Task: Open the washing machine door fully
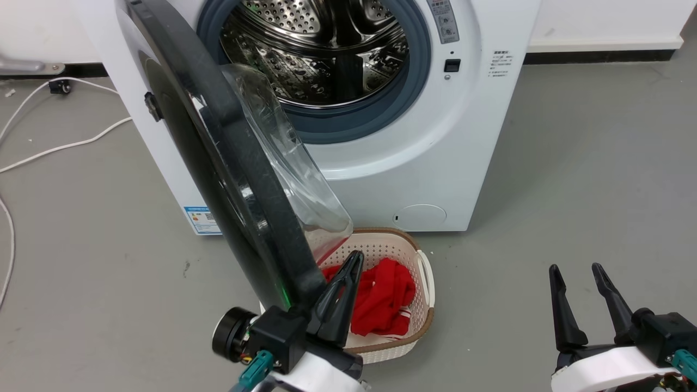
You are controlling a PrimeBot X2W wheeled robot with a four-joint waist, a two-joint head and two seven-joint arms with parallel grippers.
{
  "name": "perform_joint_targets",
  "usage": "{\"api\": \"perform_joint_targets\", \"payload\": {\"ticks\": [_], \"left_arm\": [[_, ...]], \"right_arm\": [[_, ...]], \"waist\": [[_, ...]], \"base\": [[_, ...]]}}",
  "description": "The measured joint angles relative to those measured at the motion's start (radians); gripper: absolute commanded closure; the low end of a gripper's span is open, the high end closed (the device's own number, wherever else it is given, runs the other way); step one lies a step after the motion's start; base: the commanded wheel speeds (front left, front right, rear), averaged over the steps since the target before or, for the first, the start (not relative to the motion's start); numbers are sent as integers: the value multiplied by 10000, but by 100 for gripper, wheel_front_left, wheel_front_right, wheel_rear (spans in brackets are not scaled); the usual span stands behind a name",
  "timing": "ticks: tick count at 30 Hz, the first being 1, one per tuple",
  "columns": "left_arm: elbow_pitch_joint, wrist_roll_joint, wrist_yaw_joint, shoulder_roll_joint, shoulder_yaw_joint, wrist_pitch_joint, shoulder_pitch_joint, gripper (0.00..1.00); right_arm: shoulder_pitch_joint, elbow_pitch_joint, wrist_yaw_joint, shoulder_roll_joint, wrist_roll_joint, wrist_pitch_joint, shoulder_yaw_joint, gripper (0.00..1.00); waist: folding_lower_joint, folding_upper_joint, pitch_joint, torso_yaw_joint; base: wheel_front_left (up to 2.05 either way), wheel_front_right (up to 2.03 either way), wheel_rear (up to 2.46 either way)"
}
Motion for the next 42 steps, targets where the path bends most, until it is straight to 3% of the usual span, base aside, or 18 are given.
{"api": "perform_joint_targets", "payload": {"ticks": [8, 17, 27, 37, 42], "left_arm": [[-702, -105, 378, 303, 146, 282, 927, 100], [-1243, -203, 773, 545, 370, 502, 1738, 100], [-1373, -466, 1185, 941, 1294, 399, 1889, 100], [-623, -1413, 1315, 1356, 2930, -132, 1383, 100], [63, -1818, 1358, 1944, 4015, -326, 944, 100]], "right_arm": [[37, -4, -2, 0, 38, 105, -42, 0], [78, -79, -2, 4, 46, 186, -50, 0], [70, -54, 0, 6, 88, 242, 54, 0], [-12, -96, 0, 6, -4, 370, 56, 0], [-142, -128, -2, 4, -35, 466, -19, 0]], "waist": [[0, 0, -66, 572], [0, 0, -88, 1829], [0, 0, -34, 3115], [0, 0, 272, 3310], [0, 0, 496, 3174]], "base": [[0, 0, 0], [0, 0, 0], [0, 0, 0], [0, 0, 0], [0, 0, 0]]}}
